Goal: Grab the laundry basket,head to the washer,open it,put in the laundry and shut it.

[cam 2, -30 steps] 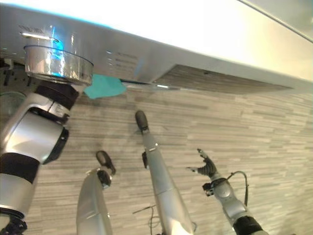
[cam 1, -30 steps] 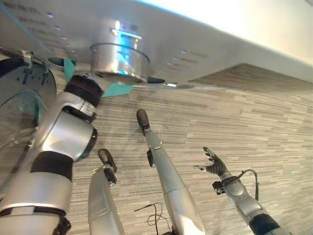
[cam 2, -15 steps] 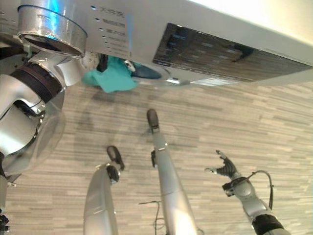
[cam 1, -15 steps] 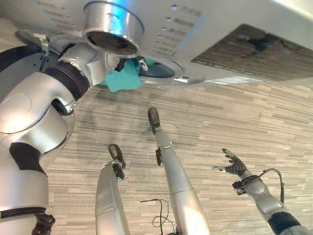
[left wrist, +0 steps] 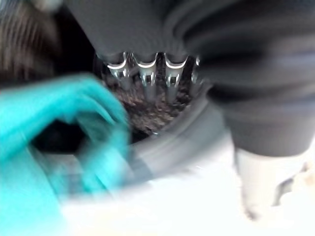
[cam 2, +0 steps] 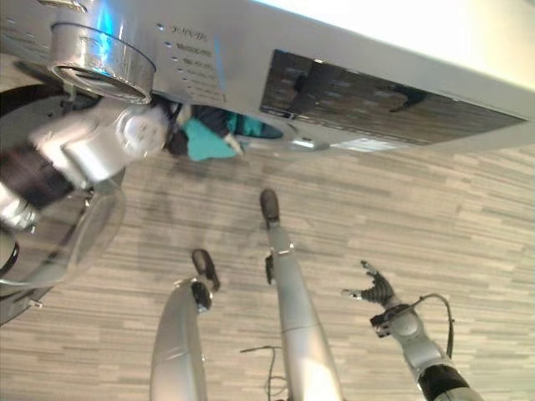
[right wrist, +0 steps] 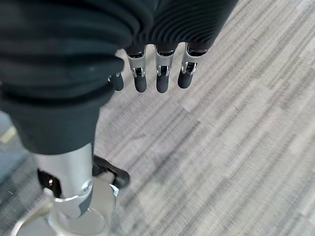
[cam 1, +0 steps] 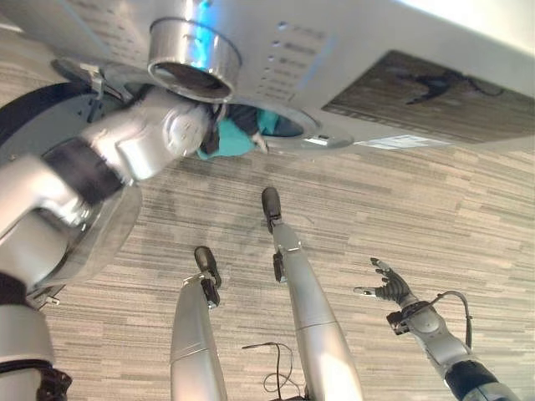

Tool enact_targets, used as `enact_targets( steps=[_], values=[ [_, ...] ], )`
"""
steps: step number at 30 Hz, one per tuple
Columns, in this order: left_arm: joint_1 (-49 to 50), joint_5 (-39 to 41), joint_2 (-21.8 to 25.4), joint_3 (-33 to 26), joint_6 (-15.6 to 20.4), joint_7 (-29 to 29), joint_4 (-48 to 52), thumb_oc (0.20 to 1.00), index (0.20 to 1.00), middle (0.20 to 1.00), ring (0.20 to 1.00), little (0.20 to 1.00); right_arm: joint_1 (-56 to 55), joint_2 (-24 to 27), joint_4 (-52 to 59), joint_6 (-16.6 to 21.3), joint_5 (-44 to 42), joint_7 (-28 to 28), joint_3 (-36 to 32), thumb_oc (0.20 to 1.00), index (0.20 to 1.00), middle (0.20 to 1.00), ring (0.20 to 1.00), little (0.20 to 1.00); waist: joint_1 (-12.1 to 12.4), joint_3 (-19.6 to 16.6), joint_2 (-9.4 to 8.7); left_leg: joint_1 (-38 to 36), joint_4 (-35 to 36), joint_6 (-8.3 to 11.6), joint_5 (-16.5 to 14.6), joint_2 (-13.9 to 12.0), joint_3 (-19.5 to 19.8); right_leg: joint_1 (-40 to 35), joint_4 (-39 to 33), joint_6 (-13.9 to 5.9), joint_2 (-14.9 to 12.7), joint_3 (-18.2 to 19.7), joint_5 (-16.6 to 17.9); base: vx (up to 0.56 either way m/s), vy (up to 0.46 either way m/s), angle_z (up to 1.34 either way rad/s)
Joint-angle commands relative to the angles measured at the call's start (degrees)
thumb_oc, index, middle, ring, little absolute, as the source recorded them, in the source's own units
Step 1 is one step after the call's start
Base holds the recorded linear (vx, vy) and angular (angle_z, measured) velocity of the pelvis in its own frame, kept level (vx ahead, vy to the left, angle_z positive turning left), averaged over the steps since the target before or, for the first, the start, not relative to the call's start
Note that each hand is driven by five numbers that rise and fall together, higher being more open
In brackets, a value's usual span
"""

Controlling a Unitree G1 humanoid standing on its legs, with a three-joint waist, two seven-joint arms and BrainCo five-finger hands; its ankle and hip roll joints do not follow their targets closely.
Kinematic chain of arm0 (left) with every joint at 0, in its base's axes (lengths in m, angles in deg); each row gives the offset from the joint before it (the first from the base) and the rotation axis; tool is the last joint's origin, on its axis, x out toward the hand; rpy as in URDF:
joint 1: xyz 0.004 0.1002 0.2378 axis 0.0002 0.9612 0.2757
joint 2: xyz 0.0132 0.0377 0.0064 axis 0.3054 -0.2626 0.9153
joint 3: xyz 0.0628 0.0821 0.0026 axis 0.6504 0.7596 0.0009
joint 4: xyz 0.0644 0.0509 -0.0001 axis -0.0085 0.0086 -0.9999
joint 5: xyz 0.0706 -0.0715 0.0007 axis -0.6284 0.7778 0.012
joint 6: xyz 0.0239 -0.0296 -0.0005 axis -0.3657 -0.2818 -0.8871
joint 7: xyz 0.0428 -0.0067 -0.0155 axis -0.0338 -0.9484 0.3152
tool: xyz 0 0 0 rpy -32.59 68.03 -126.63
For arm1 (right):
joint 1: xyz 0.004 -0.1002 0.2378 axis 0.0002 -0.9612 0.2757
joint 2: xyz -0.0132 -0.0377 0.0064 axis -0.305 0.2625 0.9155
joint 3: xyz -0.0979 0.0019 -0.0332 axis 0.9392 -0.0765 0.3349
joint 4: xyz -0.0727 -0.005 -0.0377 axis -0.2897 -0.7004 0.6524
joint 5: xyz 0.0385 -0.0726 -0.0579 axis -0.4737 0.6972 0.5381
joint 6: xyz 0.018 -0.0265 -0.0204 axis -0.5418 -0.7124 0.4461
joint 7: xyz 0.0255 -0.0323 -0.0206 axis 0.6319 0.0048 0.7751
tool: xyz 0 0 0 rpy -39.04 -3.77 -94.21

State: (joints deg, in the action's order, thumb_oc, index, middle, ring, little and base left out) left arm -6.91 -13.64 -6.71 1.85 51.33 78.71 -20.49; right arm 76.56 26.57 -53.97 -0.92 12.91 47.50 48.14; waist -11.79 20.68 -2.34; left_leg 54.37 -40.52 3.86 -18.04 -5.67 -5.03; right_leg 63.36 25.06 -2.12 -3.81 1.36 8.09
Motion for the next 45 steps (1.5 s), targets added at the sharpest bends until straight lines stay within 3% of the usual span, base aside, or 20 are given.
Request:
enact_targets(
  steps=[1,5,11,12,13,14,15,18,23,27,29,31,33,35,38,39,45],
  values=[
    [2.88,13.07,0.52,-9.83,8.8,-2.27,12.97,1.0,1.0,1.0,1.0,1.0,-7.02,1.54,0.5,-0.33,0.96,-0.23,-1.1,1.0,1.0,1.0,1.0,1.0,-1.13,-2.89,2.37,-1.61,4.14,-4.75,1.78,-0.01,0.54,-6.9,-6.65,-2.16,1.58,-4.07,-5.31,-0.07,-0.006,0.29],
    [20.21,10.39,-3.28,-18.67,5.14,-2.01,13.15,1.0,1.0,1.0,1.0,1.0,-5.7,-2.0,-2.39,-0.85,1.75,-1.06,0.22,1.0,1.0,1.0,1.0,1.0,0.68,-1.69,1.01,-4.03,6.88,-4.37,2.98,1.25,1.92,-9.69,-7.61,-2.17,0.45,-5.53,-5.19,-0.07,-0.028,0.33],
    [37.41,5.93,-2.99,-24.88,2.86,-6.59,16.85,1.0,1.0,1.0,1.0,1.0,-4.16,-5.47,-8.69,-1.8,3.19,-1.09,1.89,1.0,1.0,1.0,1.0,1.0,2.9,-1.16,1.24,-10.21,12.25,-3.62,5.24,2.66,2.55,-16.04,-9.7,-2.45,-1.98,-8.41,-5.48,-0.04,-0.005,0.24],
    [39.89,5.39,-4.37,-26.08,2.44,-7.51,16.71,1.0,1.0,1.0,1.0,1.0,-4.74,-5.63,-8.8,-1.87,3.26,-1.03,1.28,1.0,1.0,1.0,1.0,1.0,3.07,-1.23,1.58,-12.09,13.17,-3.47,5.84,1.89,1.12,-17.98,-10.0,-2.56,-3.18,-9.46,-5.85,-0.02,-0.035,0.34],
    [43.5,4.81,-6.29,-28.68,1.66,-8.34,16.69,1.0,1.0,1.0,1.0,1.0,-5.54,-5.49,-8.8,-2.29,3.92,-1.29,0.25,1.0,1.0,1.0,1.0,1.0,2.6,-1.05,2.12,-15.14,12.93,-3.8,5.85,-0.9,-3.43,-21.02,-9.94,-2.45,-5.03,-11.95,-6.67,-0.02,-0.026,0.62],
    [43.86,4.74,-6.32,-29.01,1.59,-8.4,16.85,1.0,1.0,1.0,1.0,1.0,-5.57,-5.33,-8.76,-2.31,3.95,-1.29,0.36,1.0,1.0,1.0,1.0,1.0,2.47,-0.83,2.19,-15.5,12.95,-3.77,5.78,-0.94,-3.43,-21.39,-9.99,-2.45,-4.98,-11.97,-6.72,-0.02,0.066,1.0],
    [46.32,4.48,-6.78,-30.57,1.51,-8.74,16.9,1.0,1.0,1.0,1.0,1.0,-5.71,-5.4,-9.65,-2.48,4.23,-1.18,0.08,1.0,1.0,1.0,1.0,1.0,2.11,-0.5,2.44,-17.79,13.19,-3.9,5.69,-2.6,-5.8,-23.65,-10.17,-2.46,-5.57,-12.85,-6.94,0.0,0.132,1.27],
    [51.13,3.39,-6.93,-34.2,1.25,-8.66,16.28,1.0,1.0,1.0,1.0,1.0,-5.28,-6.73,-13.18,-2.85,4.09,-0.66,0.21,1.0,1.0,1.0,1.0,1.0,2.49,-0.36,2.46,-22.42,13.62,-4.25,4.82,-3.08,-7.85,-27.4,-9.59,-2.63,-5.67,-13.11,-6.65,0.05,0.19,0.46],
    [60.48,0.14,-11.39,-39.63,-0.06,-8.78,14.59,1.0,1.0,1.0,1.0,1.0,-4.83,-9.59,-15.81,-4.1,4.01,0.77,0.07,1.0,1.0,1.0,1.0,1.0,3.98,-1.44,2.12,-30.87,16.11,-5.31,3.39,-0.2,-7.16,-35.43,-9.14,-4.36,-7.96,-12.89,-5.51,0.09,0.161,-0.07],
    [68.69,-6.5,-18.25,-45.41,-1.33,-7.29,10.68,1.0,1.0,1.0,1.0,1.0,-4.92,-12.38,-17.91,-5.17,4.22,2.38,-1.62,1.0,1.0,1.0,1.0,1.0,5.08,-4.85,2.65,-40.35,23.41,-6.1,3.72,2.98,-5.72,-43.24,-12.25,-6.72,-10.6,-12.94,-3.47,0.17,0.203,0.09],
    [70.7,-8.81,-19.8,-46.49,-1.81,-7.17,9.59,1.0,1.0,1.0,1.0,1.0,-4.81,-13.04,-19.21,-5.38,4.34,2.64,-2.08,1.0,1.0,1.0,1.0,1.0,5.27,-5.47,2.81,-42.66,25.4,-6.5,3.78,3.76,-5.54,-44.85,-12.67,-7.36,-11.13,-13.08,-2.94,0.12,0.186,0.15],
    [74.77,-14.07,-22.25,-48.51,-3.35,-7.42,7.31,1.0,1.0,1.0,1.0,1.0,-4.57,-13.84,-19.25,-6.25,4.93,3.16,-2.9,1.0,1.0,1.0,1.0,1.0,5.49,-6.76,2.79,-46.41,28.96,-7.78,5.57,5.92,-5.44,-45.3,-10.66,-7.68,-12.95,-13.39,-0.29,0.07,0.233,0.11],
    [77.82,-15.3,-24.17,-49.07,-3.87,-7.92,6.47,1.0,1.0,1.0,1.0,1.0,-3.41,-14.29,-19.83,-6.6,3.93,2.76,-4.41,1.0,1.0,1.0,1.0,1.0,5.64,-7.33,3.97,-49.15,31.03,-8.31,5.85,7.12,-4.12,-45.45,-7.32,-8.41,-12.93,-11.48,0.54,0.11,0.142,0.25],
    [78.61,-15.17,-24.94,-49.3,-4.13,-8.12,6.32,1.0,1.0,1.0,1.0,1.0,-2.87,-14.57,-20.51,-6.62,3.0,2.7,-4.96,1.0,1.0,1.0,1.0,1.0,5.69,-7.64,4.46,-49.98,31.96,-8.1,6.06,7.28,-3.17,-45.83,-8.22,-8.61,-13.13,-10.54,0.49,0.09,-0.004,0.29],
    [80.87,-15.41,-25.41,-49.46,-4.33,-8.19,6.35,1.0,1.0,1.0,1.0,1.0,-0.11,-15.41,-23.68,-7.04,1.19,2.54,-5.49,1.0,1.0,1.0,1.0,1.0,6.52,-8.57,4.52,-49.98,32.64,-7.23,7.07,7.33,-1.18,-46.03,-15.76,-8.99,-15.25,-8.88,2.89,0.1,-0.125,0.29],
    [82.0,-14.52,-25.98,-49.23,-4.42,-8.5,6.55,1.0,1.0,1.0,1.0,1.0,1.14,-15.98,-24.72,-6.96,0.16,2.06,-5.67,1.0,1.0,1.0,1.0,1.0,7.86,-8.98,3.26,-49.42,32.01,-6.5,6.59,8.02,-0.78,-49.04,-20.46,-9.52,-16.47,-11.29,3.17,0.05,-0.117,0.49],
    [82.58,-14.45,-25.97,-48.3,-4.3,-8.9,6.61,1.0,1.0,1.0,1.0,1.0,6.52,-17.44,-28.35,-6.66,-3.57,0.77,-6.42,1.0,1.0,1.0,1.0,1.0,9.87,-9.83,2.22,-43.55,29.72,-5.74,7.06,8.57,0.07,-49.45,-23.48,-11.02,-17.69,-15.84,6.54,-0.07,-0.11,0.58]
  ],
)
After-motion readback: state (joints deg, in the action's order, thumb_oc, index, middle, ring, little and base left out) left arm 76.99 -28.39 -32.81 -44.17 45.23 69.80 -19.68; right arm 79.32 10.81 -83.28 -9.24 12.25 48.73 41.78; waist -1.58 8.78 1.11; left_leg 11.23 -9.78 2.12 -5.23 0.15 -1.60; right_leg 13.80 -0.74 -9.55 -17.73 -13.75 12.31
